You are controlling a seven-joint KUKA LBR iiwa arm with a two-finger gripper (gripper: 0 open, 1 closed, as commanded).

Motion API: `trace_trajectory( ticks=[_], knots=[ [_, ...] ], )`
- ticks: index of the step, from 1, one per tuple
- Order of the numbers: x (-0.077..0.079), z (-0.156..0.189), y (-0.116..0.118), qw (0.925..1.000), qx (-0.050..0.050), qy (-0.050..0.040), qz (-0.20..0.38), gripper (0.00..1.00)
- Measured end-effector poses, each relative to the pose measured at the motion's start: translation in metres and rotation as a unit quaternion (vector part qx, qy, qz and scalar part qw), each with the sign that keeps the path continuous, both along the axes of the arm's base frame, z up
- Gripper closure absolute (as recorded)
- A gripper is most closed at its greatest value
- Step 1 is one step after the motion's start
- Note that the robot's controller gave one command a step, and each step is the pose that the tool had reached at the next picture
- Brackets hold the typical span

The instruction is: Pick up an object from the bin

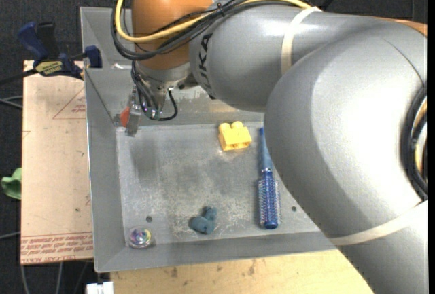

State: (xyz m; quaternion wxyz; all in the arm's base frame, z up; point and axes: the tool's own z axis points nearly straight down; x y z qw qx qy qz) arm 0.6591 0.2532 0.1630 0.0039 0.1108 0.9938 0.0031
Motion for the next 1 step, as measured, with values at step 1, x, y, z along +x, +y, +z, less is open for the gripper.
trace_trajectory(
  ticks=[1],
  knots=[
    [0.0007,0.005,0.0004,1.0,-0.001,0.0026,0.0,1.0]
  ],
)
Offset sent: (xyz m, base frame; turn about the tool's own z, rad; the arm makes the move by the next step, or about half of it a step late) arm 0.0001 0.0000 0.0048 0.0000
